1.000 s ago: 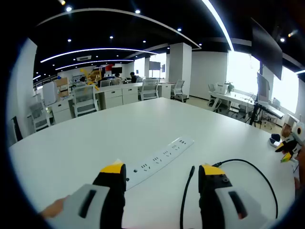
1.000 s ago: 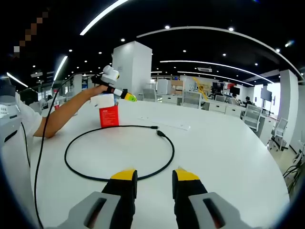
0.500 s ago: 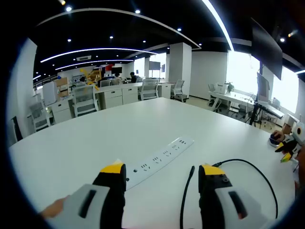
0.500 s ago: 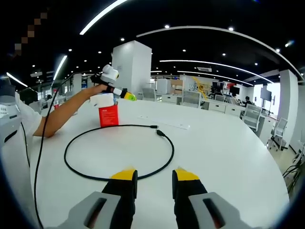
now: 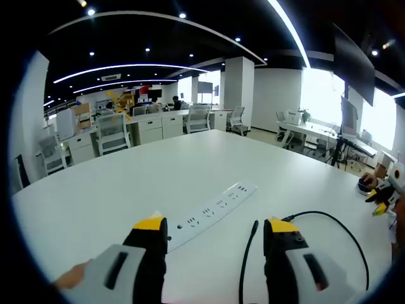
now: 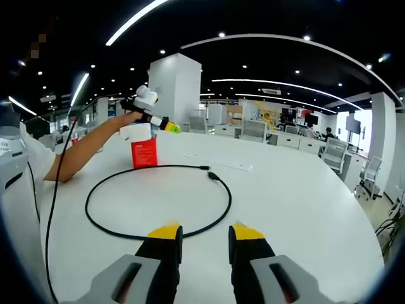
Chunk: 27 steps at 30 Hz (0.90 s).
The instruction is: Find the data cable on the table. Grasp the USB connector end of the cable and insert it into the USB port on the table
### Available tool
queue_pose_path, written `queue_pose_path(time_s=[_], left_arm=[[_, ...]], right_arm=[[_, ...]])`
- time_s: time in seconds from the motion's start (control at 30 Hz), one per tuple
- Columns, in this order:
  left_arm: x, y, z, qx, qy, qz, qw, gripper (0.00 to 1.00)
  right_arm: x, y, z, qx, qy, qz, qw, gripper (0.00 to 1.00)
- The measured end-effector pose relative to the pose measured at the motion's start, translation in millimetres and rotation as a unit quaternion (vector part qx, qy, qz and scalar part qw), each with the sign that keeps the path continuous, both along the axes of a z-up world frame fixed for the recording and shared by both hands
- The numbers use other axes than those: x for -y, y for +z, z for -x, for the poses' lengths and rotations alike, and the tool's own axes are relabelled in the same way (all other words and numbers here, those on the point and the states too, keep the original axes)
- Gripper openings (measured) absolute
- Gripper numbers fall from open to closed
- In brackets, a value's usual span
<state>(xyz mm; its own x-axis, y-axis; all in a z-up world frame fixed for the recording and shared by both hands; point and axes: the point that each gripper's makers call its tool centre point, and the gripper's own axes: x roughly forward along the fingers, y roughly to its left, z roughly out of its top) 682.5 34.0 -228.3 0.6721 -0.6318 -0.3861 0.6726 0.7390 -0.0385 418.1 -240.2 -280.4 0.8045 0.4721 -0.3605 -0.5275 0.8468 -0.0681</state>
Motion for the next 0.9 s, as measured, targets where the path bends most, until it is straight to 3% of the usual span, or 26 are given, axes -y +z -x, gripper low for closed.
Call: queue_pose_path(time_s=[0.9], left_arm=[[-1.2,-0.9,1.5,-0.001,0.000,0.000,1.0000,0.62]], right_arm=[[1.1,-2.3,0.0,-0.003,-0.003,0.009,0.9999,0.32]])
